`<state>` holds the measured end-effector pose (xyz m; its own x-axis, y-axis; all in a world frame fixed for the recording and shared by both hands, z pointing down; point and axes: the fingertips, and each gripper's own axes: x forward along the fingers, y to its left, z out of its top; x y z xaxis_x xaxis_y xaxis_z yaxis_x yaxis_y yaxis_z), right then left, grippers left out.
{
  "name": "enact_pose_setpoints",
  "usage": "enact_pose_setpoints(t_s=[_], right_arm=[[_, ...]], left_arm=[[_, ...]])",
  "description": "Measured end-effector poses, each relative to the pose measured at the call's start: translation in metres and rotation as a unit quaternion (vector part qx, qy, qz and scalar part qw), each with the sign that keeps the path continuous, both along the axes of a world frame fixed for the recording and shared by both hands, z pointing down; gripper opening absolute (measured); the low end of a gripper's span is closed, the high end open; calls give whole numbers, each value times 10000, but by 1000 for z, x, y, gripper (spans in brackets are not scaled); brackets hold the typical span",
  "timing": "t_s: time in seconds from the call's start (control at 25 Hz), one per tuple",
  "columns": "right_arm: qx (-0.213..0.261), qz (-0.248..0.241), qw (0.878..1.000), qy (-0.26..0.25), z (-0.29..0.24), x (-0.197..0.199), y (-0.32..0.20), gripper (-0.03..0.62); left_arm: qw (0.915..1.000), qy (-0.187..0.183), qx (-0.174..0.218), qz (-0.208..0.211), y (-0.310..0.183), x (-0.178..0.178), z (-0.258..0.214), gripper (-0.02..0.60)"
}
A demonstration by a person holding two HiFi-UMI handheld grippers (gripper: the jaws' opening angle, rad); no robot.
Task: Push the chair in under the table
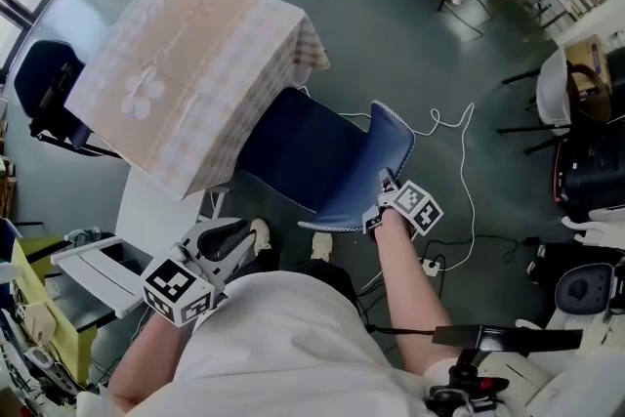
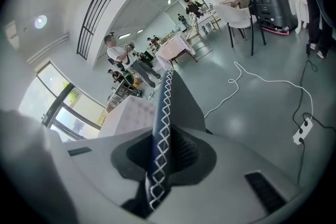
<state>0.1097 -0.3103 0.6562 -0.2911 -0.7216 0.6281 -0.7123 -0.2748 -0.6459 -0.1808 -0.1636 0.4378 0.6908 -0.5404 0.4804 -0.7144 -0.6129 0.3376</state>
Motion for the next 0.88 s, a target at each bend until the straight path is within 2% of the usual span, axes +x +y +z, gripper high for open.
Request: enact_pose_setpoints(t_s=[0.88], right_arm=[[71,-68,9997,-205,1,-130,-45,71]], left_arm=[[9999,119,-63,-62,-10,-119,7,86]])
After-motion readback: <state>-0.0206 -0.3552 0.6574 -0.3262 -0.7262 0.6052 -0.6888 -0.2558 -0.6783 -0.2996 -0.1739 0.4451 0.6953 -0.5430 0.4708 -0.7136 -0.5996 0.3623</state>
